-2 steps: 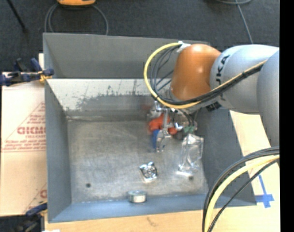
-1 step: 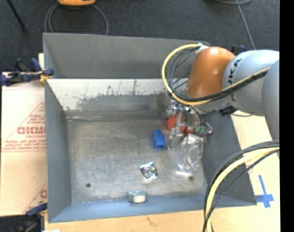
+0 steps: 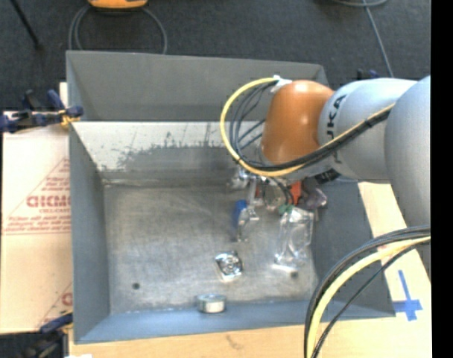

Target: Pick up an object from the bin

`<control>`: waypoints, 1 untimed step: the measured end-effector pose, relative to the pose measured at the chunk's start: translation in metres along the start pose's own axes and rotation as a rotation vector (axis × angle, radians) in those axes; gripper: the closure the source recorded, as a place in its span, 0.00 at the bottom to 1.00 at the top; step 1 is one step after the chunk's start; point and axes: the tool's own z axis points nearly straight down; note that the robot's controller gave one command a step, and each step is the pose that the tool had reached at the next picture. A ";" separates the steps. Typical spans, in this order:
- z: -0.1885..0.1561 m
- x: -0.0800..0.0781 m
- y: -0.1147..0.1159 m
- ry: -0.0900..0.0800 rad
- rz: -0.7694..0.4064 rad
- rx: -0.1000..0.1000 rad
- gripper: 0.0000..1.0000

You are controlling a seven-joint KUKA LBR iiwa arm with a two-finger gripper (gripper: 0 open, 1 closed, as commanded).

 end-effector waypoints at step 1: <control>0.000 -0.006 -0.022 -0.005 -0.130 0.003 0.00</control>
Offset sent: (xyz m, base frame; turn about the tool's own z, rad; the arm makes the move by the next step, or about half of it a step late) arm 0.0058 -0.0199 -0.0010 -0.1316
